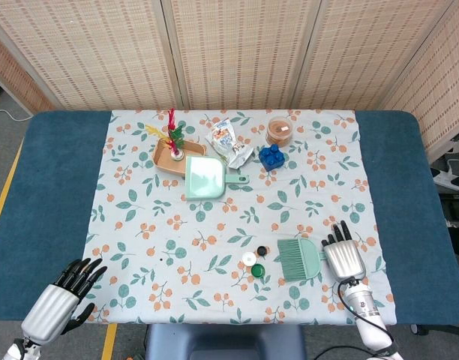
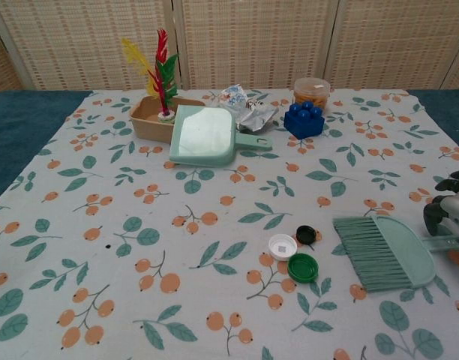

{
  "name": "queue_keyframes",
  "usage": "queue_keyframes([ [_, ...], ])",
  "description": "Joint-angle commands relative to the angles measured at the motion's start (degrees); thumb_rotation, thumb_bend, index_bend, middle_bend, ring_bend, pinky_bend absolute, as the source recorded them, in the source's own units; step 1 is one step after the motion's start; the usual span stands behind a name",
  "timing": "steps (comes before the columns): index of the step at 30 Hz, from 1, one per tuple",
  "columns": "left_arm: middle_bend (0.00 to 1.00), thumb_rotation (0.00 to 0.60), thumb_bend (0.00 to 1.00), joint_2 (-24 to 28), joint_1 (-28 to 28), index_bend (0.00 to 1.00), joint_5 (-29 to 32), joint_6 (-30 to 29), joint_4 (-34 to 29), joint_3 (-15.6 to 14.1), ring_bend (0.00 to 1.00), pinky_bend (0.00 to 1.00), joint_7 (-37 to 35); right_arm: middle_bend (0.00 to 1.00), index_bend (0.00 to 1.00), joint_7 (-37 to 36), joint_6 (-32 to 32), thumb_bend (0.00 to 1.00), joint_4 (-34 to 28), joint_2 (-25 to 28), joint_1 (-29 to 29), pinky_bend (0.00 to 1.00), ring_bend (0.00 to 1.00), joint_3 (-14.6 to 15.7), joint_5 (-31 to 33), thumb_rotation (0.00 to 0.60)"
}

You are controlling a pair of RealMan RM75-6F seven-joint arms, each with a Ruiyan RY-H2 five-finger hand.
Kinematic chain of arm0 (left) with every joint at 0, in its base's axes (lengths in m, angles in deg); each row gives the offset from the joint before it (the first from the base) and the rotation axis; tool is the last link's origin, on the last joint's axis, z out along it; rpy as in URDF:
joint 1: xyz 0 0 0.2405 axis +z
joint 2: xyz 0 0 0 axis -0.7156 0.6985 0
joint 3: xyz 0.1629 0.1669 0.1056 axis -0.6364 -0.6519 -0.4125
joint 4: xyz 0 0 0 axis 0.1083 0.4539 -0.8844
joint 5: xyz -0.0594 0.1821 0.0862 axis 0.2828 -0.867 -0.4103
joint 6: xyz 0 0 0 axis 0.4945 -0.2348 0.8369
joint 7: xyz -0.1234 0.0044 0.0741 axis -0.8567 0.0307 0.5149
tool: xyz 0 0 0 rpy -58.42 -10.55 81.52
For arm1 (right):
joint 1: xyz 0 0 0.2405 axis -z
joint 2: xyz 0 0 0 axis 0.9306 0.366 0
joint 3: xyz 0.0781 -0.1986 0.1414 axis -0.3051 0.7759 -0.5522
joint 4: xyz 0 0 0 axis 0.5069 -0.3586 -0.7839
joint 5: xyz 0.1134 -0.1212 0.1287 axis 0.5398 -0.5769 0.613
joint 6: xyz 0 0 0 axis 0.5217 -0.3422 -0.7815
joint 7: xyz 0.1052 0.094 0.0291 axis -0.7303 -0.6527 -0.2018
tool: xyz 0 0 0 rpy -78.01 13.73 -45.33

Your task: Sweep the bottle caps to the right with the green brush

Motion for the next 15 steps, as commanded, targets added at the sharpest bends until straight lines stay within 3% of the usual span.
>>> queue_keyframes([
  [1,0.00,0.600,0.41,0.03,0.02,0.00,0.05,-0.07,0.01,0.03,0.00,0.09,-0.03,0.33,0.45,0.52,0.09,0.27,0.10,-0.29,-0.18,0.00,0.11,0.28,0.42,0.600],
  [8,0.00,0.600,0.41,0.28,0.36,0.00,-0.11,-0.74,-0.05,-0.12,0.00,0.09,-0.13,0.36,0.49,0.63,0.54,0.29,0.41,-0.81,-0.44,0.00,0.14,0.74,1.07,0.600],
  [15,0.00,0.600,0.41,0.28,0.21,0.00,0.07,-0.55,-0.09,0.06,0.00,0.09,-0.38,0.51,0.62,0.47,0.29,0.39,0.46,-0.73,-0.63,0.00,0.29,1.14,2.27,0.600],
])
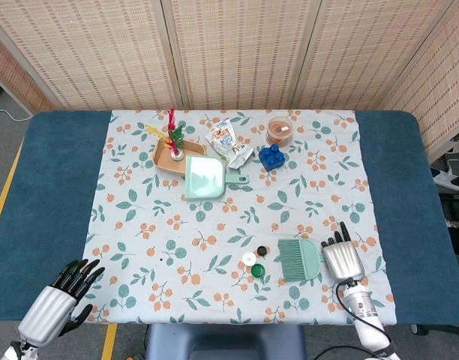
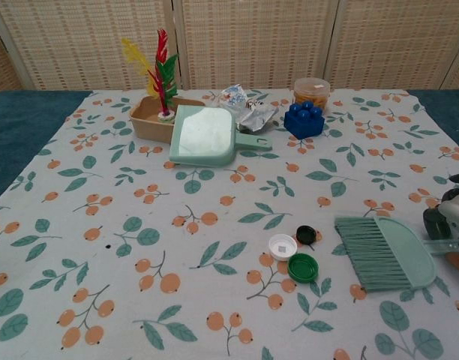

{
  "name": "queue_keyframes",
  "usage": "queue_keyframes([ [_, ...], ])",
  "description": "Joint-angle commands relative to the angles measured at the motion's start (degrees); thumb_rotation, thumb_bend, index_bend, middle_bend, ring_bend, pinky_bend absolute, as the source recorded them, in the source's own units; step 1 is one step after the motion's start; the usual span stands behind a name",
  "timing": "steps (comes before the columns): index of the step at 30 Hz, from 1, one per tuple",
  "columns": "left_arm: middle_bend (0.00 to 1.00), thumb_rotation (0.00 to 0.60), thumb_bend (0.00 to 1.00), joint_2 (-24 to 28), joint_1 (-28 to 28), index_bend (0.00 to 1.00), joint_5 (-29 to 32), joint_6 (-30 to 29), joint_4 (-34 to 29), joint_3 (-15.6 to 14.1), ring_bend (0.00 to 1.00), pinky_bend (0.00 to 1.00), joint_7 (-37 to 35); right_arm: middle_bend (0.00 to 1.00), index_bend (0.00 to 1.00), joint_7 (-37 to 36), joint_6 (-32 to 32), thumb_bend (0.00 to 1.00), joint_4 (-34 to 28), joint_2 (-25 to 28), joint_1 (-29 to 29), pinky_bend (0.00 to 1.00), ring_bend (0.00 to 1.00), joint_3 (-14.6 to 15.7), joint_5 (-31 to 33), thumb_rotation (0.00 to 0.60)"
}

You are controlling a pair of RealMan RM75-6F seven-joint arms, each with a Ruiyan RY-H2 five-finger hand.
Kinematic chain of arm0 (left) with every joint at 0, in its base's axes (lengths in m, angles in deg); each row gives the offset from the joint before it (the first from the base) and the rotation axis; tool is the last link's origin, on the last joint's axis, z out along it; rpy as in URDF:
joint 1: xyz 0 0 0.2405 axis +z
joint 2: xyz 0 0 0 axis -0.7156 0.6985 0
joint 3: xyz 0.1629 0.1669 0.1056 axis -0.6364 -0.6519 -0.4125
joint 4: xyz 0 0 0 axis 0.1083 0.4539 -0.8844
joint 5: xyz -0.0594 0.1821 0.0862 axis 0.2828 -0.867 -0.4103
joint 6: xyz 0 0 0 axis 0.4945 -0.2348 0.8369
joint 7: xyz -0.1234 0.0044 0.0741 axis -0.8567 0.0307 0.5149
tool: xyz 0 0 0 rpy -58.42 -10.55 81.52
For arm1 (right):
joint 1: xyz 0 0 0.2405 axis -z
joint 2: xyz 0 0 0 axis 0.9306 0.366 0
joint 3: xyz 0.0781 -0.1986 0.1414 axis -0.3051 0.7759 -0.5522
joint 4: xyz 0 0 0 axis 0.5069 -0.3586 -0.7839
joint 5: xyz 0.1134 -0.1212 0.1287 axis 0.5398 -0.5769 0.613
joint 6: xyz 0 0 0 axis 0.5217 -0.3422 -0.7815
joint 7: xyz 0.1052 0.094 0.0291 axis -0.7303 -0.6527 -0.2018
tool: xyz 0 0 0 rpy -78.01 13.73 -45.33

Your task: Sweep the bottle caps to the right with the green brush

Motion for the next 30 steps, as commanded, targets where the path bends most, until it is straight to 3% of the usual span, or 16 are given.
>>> queue_keyframes([
  [1,0.00,0.600,0.41,-0.14,-0.47,0.00,0.47,0.64,0.04,0.45,0.00,0.09,-0.25,0.53,0.64,-0.82,-0.18,0.40,-0.20,0.19,-0.07,0.00,0.32,0.00,0.41,0.600],
  [8,0.00,0.600,0.41,0.07,-0.44,0.00,0.44,0.48,-0.09,0.42,0.00,0.09,-0.47,0.67,0.80,-4.62,1.34,0.47,0.05,1.61,-0.24,0.00,0.44,0.74,-2.64,0.600],
  [13,0.00,0.600,0.41,0.07,-0.45,0.00,0.36,0.44,-0.15,0.40,0.00,0.09,-0.56,0.76,0.90,-6.97,4.58,0.49,-1.54,4.94,-0.30,0.00,0.52,2.06,-8.41,0.600],
  [20,0.00,0.600,0.41,-0.10,-0.33,0.00,0.22,0.41,-0.02,0.28,0.00,0.09,-0.37,0.85,0.98,-3.98,8.70,0.50,-10.72,13.56,-0.83,0.00,0.58,3.30,-15.92,0.600],
  [26,0.00,0.600,0.41,-0.15,-0.34,0.00,0.22,0.53,-0.46,0.34,0.00,0.09,0.07,0.86,0.99,9.21,9.21,0.50,-23.01,20.21,-2.03,0.00,0.59,4.68,-23.63,0.600],
  [30,0.00,0.600,0.41,-0.20,-0.42,0.00,0.08,0.73,-0.48,0.26,0.00,0.09,0.18,0.86,0.99,23.21,4.48,0.50,-30.07,21.09,-4.02,0.00,0.59,4.30,-25.63,0.600],
])
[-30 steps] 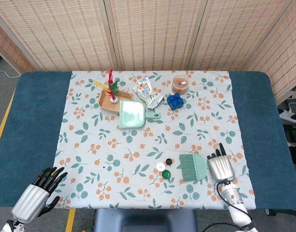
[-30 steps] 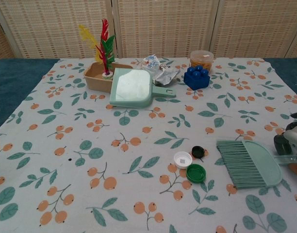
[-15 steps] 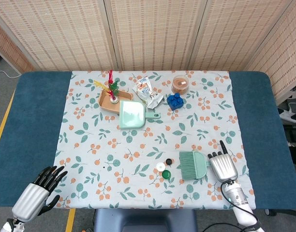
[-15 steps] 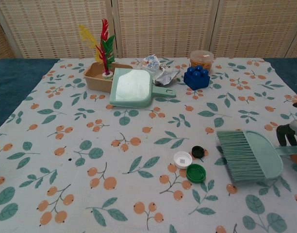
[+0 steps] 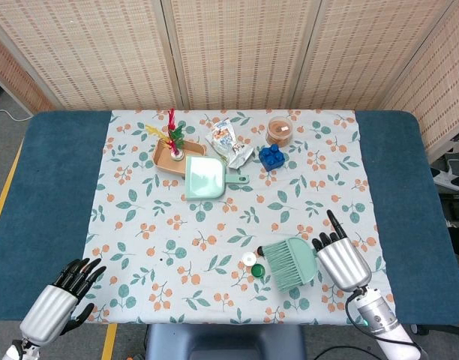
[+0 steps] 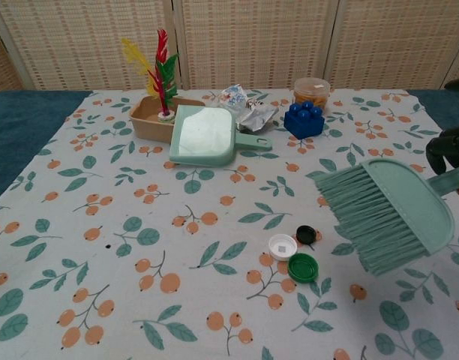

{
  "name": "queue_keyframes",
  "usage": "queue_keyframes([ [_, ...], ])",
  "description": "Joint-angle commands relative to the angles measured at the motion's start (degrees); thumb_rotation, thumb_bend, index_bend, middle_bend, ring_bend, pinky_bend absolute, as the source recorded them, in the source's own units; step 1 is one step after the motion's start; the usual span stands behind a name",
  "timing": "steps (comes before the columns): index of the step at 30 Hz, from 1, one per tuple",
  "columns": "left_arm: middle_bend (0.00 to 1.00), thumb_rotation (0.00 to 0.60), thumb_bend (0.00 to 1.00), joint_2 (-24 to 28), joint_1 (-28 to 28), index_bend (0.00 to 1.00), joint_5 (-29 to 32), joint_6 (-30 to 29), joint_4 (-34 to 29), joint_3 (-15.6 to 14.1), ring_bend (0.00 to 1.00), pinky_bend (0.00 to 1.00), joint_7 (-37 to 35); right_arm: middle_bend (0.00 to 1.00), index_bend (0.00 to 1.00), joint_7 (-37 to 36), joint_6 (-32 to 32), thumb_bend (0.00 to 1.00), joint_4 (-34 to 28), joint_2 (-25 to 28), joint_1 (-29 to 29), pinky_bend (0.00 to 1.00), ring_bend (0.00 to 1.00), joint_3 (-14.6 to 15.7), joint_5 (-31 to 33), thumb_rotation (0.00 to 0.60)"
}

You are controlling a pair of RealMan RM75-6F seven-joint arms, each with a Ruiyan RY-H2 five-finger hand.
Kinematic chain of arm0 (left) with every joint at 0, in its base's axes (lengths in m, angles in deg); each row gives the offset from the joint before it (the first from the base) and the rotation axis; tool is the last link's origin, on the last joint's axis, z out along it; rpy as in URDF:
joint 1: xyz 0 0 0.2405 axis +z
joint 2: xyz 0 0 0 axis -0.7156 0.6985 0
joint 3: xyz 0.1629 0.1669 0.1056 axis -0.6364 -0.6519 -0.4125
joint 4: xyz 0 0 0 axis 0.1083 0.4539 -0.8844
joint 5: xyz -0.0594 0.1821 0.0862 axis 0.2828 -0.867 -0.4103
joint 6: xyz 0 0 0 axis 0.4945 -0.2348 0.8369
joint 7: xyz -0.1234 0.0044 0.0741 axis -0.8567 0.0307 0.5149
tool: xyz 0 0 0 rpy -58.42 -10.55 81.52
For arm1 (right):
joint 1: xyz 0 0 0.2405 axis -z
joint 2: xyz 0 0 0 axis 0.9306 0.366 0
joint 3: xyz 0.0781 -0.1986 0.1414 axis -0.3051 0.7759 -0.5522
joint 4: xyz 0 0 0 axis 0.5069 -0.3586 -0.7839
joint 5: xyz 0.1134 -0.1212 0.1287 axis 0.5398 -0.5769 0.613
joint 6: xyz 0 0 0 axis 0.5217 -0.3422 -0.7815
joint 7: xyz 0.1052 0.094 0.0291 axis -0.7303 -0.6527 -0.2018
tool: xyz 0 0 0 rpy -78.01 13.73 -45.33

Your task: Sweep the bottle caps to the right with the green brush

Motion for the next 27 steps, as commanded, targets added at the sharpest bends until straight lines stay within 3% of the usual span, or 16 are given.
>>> queue_keyframes([
  [1,0.00,0.600,0.41,0.08,-0.02,0.00,-0.13,-0.03,0.01,-0.08,0.00,0.09,-0.12,0.86,0.99,17.27,-5.04,0.50,-10.02,2.55,-2.79,0.00,0.59,-0.15,-3.94,0.600],
  [12,0.00,0.600,0.41,0.80,-0.34,0.00,0.11,-0.33,0.30,0.01,0.00,0.09,-2.35,0.86,0.99,42.96,-16.17,0.50,-12.31,-7.08,-7.53,0.00,0.59,-3.50,4.81,0.600],
  [18,0.00,0.600,0.41,0.90,-0.38,0.00,0.09,-0.36,0.27,-0.03,0.00,0.09,-2.71,0.86,0.99,50.64,-17.73,0.50,-10.52,-11.43,-9.63,0.00,0.59,-4.29,10.22,0.600],
  [27,0.00,0.600,0.41,1.11,-0.55,0.00,0.34,-0.29,0.38,0.04,0.00,0.09,-3.57,0.86,0.99,56.79,-16.92,0.50,-9.59,-13.22,-12.17,0.00,0.60,-4.12,17.59,0.600],
])
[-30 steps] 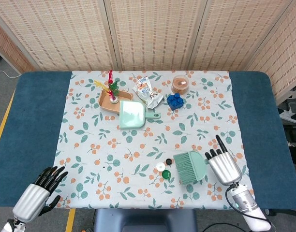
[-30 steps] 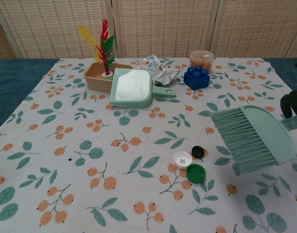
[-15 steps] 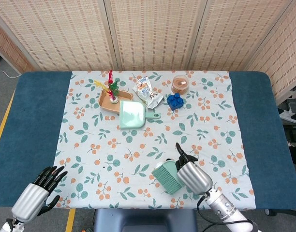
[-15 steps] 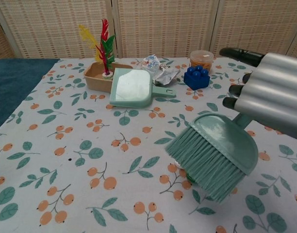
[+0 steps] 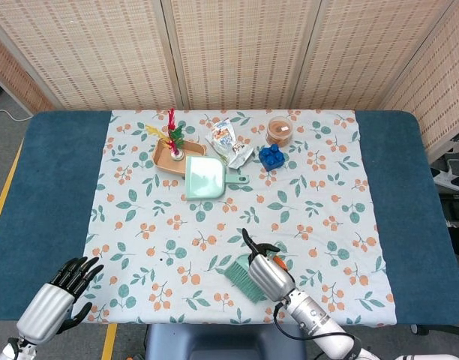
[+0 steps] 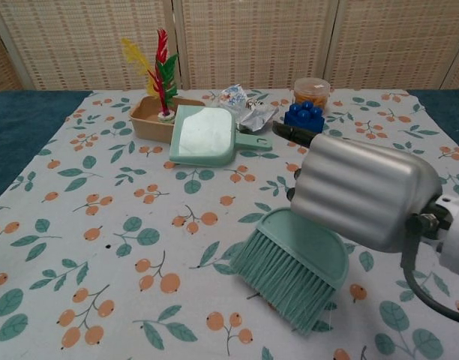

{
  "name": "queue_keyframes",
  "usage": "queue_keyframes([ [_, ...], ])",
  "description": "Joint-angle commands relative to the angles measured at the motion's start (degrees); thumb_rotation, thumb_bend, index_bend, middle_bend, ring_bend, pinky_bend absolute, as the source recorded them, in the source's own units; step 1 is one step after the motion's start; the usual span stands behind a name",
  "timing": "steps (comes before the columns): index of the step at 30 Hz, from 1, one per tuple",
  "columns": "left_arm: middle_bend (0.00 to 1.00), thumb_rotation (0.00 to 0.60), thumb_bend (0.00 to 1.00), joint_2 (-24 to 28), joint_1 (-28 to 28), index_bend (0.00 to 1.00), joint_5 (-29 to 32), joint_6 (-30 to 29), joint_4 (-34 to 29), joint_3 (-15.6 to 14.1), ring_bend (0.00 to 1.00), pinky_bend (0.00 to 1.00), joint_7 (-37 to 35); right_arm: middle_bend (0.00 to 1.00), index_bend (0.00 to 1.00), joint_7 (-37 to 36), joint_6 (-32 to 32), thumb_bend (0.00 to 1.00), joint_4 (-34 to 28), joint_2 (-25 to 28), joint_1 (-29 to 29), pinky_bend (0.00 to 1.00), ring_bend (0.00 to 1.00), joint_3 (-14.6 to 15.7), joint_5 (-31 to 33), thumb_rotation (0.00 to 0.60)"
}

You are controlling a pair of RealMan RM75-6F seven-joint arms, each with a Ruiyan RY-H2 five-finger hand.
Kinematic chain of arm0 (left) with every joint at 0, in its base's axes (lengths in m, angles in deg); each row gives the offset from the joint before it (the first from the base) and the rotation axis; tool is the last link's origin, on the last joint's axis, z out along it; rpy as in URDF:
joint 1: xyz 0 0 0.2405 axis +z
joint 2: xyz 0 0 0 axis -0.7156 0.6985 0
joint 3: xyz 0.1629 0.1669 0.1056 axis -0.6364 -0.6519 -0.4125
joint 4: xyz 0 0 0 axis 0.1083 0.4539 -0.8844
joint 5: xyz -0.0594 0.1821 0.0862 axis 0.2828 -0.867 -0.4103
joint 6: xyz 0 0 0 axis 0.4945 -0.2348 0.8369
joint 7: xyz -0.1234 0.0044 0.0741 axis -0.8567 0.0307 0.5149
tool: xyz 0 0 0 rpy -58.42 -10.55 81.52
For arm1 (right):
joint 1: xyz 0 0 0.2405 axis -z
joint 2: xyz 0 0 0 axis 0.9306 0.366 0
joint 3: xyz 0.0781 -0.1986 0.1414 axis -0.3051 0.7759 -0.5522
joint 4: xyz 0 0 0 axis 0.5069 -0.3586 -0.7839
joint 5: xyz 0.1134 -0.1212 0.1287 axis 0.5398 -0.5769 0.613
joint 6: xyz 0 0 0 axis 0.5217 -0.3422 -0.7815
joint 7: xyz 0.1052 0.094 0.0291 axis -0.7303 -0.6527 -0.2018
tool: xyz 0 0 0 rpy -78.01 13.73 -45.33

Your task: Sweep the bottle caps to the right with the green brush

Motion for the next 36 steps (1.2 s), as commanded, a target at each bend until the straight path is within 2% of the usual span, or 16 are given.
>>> queue_keyframes([
  [1,0.00,0.600,0.41,0.02,-0.02,0.00,0.03,0.01,0.01,0.02,0.00,0.09,-0.06,0.86,0.99,1.26,0.61,0.50,0.50,-0.44,-0.91,0.00,0.60,0.16,1.14,0.600],
  [9,0.00,0.600,0.41,-0.17,0.02,0.00,-0.15,0.24,0.06,-0.16,0.00,0.09,0.45,0.86,0.99,6.64,4.44,0.50,3.57,-2.31,-2.35,0.00,0.60,1.76,4.03,0.600],
  [19,0.00,0.600,0.41,-0.11,-0.03,0.00,0.13,0.22,0.07,0.01,0.00,0.09,0.29,0.86,0.99,9.51,7.71,0.50,5.49,-2.65,-4.54,0.00,0.60,3.20,7.49,0.600],
  [30,0.00,0.600,0.41,-0.47,0.14,0.00,0.56,0.49,0.11,0.19,0.00,0.09,1.36,0.86,0.99,8.10,9.49,0.50,10.03,-1.25,-6.87,0.00,0.60,4.20,10.95,0.600],
  [36,0.00,0.600,0.41,-0.97,0.05,0.00,0.85,1.30,0.10,0.25,0.00,0.09,2.51,0.86,0.99,5.38,9.88,0.50,14.58,-0.44,-8.10,0.00,0.60,3.51,13.45,0.600],
])
